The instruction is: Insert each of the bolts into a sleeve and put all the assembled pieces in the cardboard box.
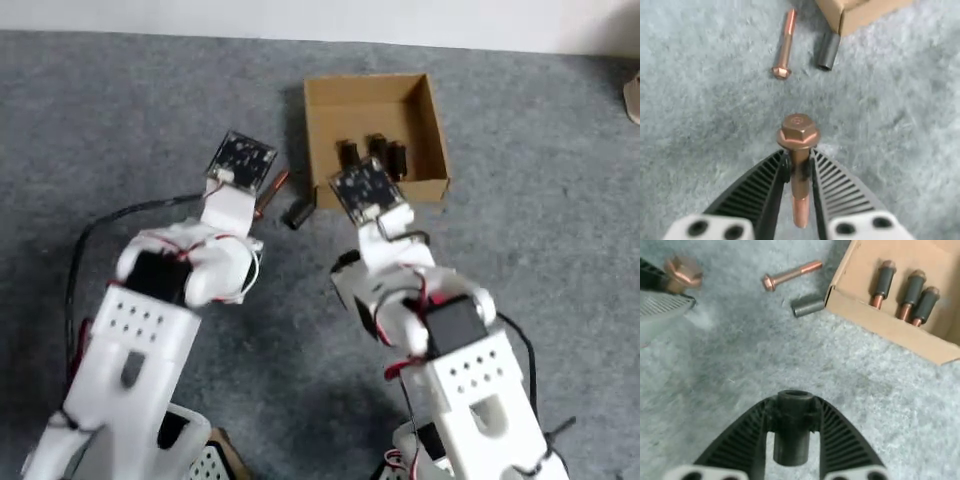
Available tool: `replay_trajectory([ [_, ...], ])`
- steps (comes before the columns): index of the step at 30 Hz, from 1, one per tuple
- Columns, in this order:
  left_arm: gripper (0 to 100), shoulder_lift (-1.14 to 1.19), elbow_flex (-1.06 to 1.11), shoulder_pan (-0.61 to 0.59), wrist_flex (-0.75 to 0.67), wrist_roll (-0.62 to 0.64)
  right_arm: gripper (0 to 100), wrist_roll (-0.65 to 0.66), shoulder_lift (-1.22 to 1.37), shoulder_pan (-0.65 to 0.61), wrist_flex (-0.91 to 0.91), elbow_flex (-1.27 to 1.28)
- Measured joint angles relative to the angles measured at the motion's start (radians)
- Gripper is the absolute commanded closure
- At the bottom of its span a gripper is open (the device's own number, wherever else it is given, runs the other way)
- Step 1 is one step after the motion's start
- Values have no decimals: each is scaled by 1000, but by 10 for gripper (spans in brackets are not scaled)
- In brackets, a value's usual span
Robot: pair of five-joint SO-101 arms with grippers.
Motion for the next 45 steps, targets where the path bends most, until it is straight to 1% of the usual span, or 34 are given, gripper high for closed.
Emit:
replay_trajectory([
  [6, 994, -290, 106, -2, -9, 0, 994, 12, -138, 23, -118, 183],
  [10, 994, -400, 178, -2, -48, 5, 994, 12, -198, 25, -167, 249],
  [13, 994, -450, 261, -2, -127, 37, 994, 15, -241, 25, -203, 296],
  [18, 994, -522, 420, -2, -308, 97, 994, 15, -350, 25, -270, 408],
  [26, 994, -554, 534, -2, -477, 238, 994, 31, -568, 25, -302, 554],
  [31, 992, -554, 597, -2, -608, 245, 994, 89, -700, 25, -308, 652],
  [36, 990, -554, 600, -2, -635, 222, 994, 104, -853, 25, -311, 741],
  [39, 993, -554, 600, -2, -637, 222, 994, 104, -879, 25, -318, 766],
  [45, 993, -554, 603, -2, -651, 222, 994, 104, -882, 25, -443, 864],
])
